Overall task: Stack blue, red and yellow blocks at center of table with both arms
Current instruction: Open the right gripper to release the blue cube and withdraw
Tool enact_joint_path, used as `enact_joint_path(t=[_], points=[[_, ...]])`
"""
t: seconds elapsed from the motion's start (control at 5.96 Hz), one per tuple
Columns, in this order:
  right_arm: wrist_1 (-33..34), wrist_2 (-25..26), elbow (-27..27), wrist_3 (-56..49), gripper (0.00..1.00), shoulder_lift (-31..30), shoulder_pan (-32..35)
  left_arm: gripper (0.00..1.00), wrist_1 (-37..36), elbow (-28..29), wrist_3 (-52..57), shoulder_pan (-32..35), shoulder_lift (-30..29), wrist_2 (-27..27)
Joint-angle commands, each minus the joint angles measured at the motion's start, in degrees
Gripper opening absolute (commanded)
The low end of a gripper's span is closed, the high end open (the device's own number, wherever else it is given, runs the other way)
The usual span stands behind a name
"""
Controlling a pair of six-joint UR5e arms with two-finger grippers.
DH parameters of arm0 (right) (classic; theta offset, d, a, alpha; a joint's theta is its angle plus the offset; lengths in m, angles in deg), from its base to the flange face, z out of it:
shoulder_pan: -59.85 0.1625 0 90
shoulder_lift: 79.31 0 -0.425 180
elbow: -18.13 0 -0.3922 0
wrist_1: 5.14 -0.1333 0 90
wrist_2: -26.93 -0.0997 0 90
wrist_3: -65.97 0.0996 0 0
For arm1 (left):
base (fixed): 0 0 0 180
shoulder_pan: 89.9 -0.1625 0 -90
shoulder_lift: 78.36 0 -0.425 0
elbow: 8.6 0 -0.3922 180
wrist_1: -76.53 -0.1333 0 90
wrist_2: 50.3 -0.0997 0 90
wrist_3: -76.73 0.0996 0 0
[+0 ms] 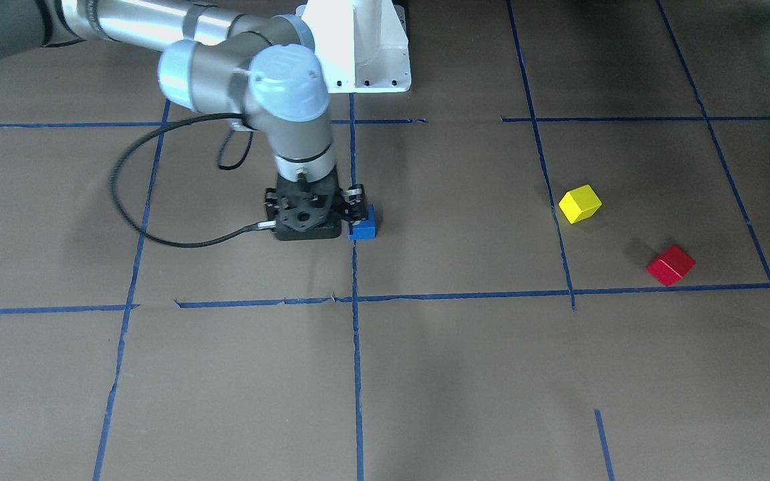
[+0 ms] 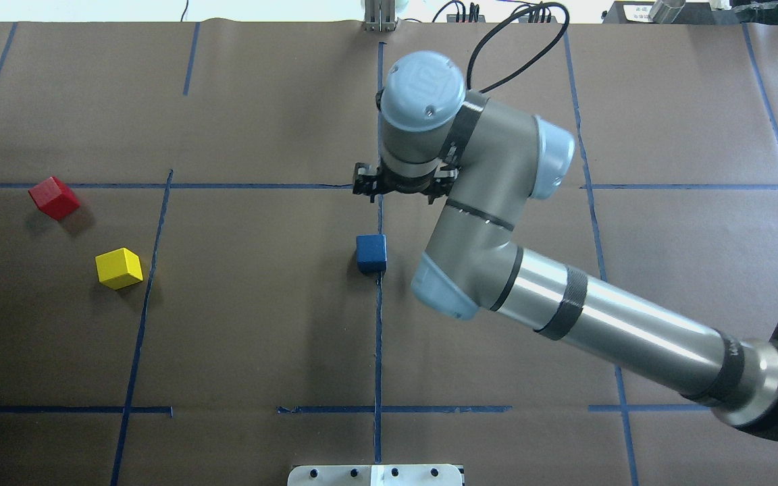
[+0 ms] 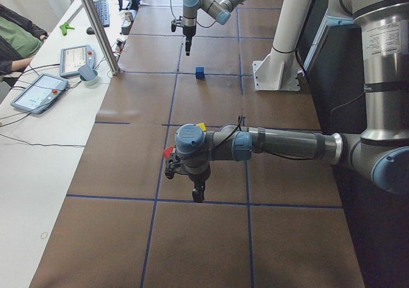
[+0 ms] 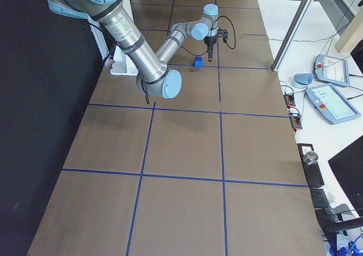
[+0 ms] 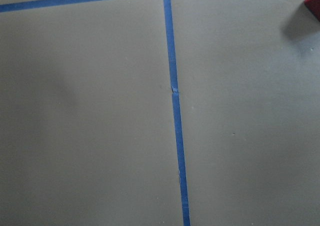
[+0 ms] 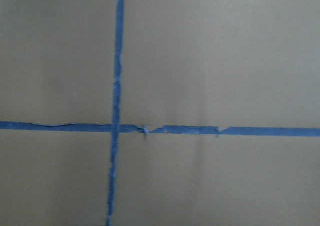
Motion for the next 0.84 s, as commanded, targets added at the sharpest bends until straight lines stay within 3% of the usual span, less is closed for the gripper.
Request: enact_joint_path(t=[0.0,0.67], points=[[1.1,-7.5,-8.5,-17.9,1.00,-13.3,11.8,1.00,0.2,-0.4,-0.5,-0.5,-0.1,-0.2],[0.3,-16.9,-16.4,-67.1,1.00,-44.3,35.7,1.00,3.2,0.4,-0.4,-0.8,-7.5,0.1]])
